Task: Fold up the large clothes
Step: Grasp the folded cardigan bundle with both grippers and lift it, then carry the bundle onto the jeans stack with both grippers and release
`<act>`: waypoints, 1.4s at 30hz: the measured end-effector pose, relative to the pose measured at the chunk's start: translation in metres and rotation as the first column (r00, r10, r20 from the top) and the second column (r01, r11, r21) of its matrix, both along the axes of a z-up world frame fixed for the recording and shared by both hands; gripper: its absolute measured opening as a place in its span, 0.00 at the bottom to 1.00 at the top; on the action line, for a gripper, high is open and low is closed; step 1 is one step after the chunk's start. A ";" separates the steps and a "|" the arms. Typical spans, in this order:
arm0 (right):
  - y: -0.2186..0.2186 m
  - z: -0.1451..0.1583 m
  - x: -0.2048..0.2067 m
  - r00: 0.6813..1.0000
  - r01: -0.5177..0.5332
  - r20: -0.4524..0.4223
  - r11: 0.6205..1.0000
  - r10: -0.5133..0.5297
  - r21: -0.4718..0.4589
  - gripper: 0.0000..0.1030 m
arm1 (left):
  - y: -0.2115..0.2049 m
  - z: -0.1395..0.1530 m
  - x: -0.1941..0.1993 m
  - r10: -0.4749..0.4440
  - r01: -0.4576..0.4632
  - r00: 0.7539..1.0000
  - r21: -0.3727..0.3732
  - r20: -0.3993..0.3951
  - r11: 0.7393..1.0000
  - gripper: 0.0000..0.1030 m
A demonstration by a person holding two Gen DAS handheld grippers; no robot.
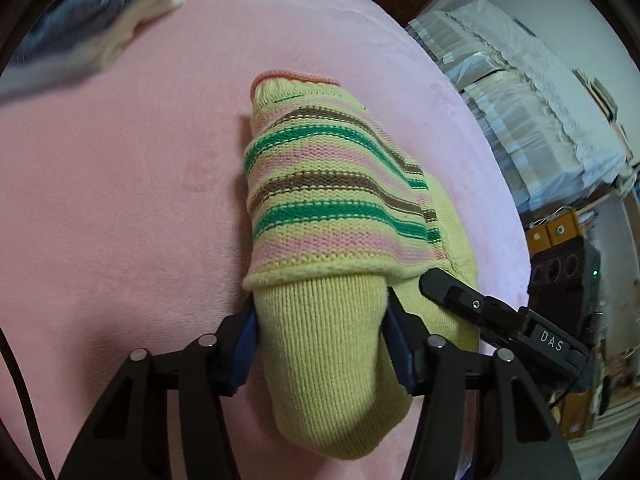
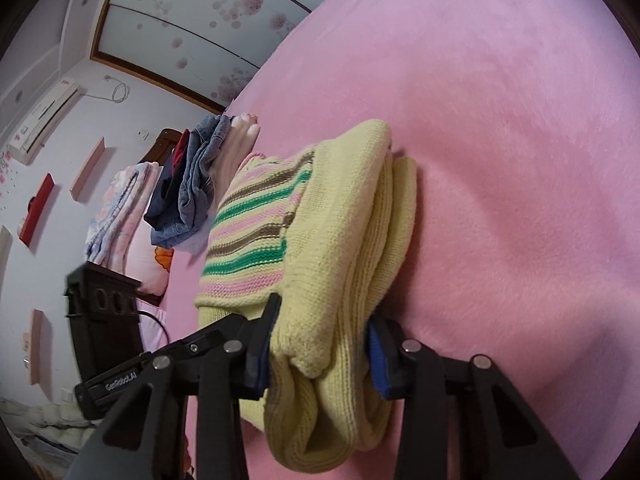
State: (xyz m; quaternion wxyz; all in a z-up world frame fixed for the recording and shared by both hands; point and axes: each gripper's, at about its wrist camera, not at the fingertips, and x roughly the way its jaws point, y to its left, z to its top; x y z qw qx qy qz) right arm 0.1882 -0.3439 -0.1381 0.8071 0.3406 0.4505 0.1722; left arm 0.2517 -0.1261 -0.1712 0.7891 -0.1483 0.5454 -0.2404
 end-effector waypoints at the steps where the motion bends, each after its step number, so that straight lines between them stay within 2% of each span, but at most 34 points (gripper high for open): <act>1: 0.003 0.005 -0.003 1.000 0.003 0.007 1.000 -0.003 -0.010 0.36 | -0.001 0.006 -0.003 -0.004 0.004 1.000 0.008 0.009 1.000 0.51; 10: 0.033 0.033 -0.036 0.999 -0.019 0.037 1.000 0.019 -0.018 0.34 | 0.009 0.052 -0.032 -0.024 0.018 0.996 0.069 0.085 0.997 0.49; 15: 0.063 0.053 -0.055 0.997 -0.054 0.058 0.998 0.055 -0.011 0.34 | 0.036 0.077 -0.055 -0.015 0.006 0.994 0.081 0.106 0.997 0.49; 18: 0.084 0.067 -0.063 0.994 -0.084 0.076 0.996 0.085 -0.013 0.34 | 0.057 0.093 -0.068 0.000 -0.009 0.993 0.081 0.116 0.997 0.49; 20: 0.102 0.079 -0.067 0.990 -0.110 0.089 0.994 0.111 -0.017 0.34 | 0.090 0.105 -0.081 0.012 -0.022 0.992 0.081 0.124 0.996 0.49; 28: 0.170 0.117 -0.063 0.973 -0.177 0.144 0.984 0.180 -0.035 0.34 | 0.170 0.145 -0.099 0.052 -0.067 0.984 0.082 0.171 0.994 0.49; 35: 0.216 0.141 -0.040 0.967 -0.199 0.160 0.980 0.201 -0.023 0.34 | 0.231 0.172 -0.077 0.064 -0.078 0.981 0.068 0.181 0.995 0.49; 42: 0.249 0.170 0.023 0.963 -0.187 0.189 0.982 0.191 -0.036 0.34 | 0.265 0.198 -0.012 0.043 -0.061 0.970 0.069 0.241 0.996 0.49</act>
